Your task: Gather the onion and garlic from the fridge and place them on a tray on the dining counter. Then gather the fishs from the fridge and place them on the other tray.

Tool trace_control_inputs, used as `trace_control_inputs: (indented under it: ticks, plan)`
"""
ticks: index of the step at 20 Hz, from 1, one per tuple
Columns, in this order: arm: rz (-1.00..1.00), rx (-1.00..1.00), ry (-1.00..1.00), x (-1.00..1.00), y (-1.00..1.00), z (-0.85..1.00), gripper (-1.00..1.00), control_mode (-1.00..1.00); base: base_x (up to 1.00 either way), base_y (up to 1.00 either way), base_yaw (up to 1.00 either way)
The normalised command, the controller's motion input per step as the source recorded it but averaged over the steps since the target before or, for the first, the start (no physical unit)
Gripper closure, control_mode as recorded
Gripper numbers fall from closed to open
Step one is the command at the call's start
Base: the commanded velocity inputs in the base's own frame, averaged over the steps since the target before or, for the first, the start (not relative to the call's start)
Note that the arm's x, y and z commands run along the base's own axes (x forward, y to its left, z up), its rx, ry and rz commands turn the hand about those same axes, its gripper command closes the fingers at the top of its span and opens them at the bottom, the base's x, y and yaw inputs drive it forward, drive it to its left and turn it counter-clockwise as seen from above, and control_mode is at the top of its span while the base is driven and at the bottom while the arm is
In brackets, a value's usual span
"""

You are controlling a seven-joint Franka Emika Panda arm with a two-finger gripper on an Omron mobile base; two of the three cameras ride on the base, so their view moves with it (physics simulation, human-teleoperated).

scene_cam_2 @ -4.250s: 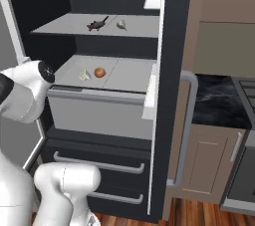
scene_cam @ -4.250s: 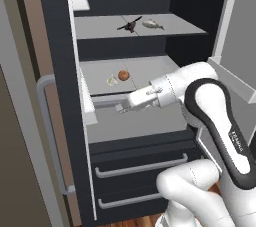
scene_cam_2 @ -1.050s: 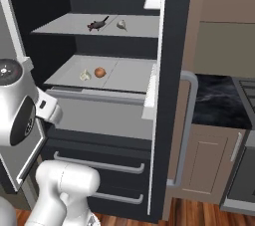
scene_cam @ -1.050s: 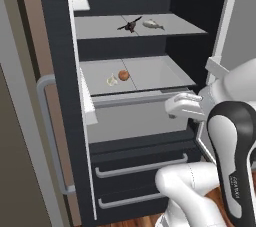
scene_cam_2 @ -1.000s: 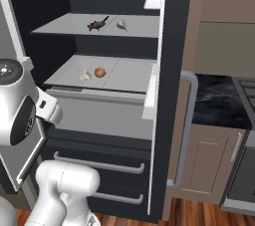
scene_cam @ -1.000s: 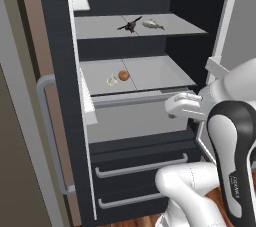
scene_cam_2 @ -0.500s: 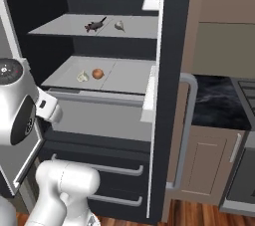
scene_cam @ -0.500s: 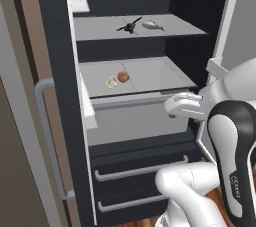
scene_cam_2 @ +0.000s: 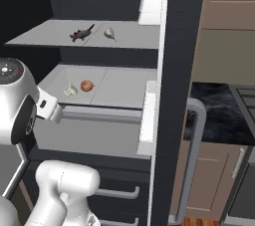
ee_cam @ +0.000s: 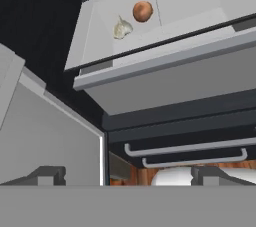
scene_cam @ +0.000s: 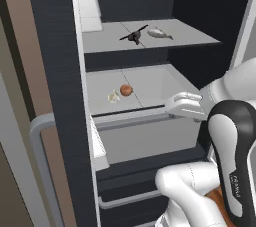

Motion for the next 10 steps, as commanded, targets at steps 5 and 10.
trace_control_inputs:
  ticks: [5, 10]
  plan:
    - [0.0, 0.0, 0.0, 0.0, 0.0, 0.0, -1.0, 1.0, 0.55, 0.34, -0.11]
    - [0.0, 0.0, 0.0, 0.0, 0.0, 0.0, -1.0, 1.0, 0.6, 0.26, -0.04]
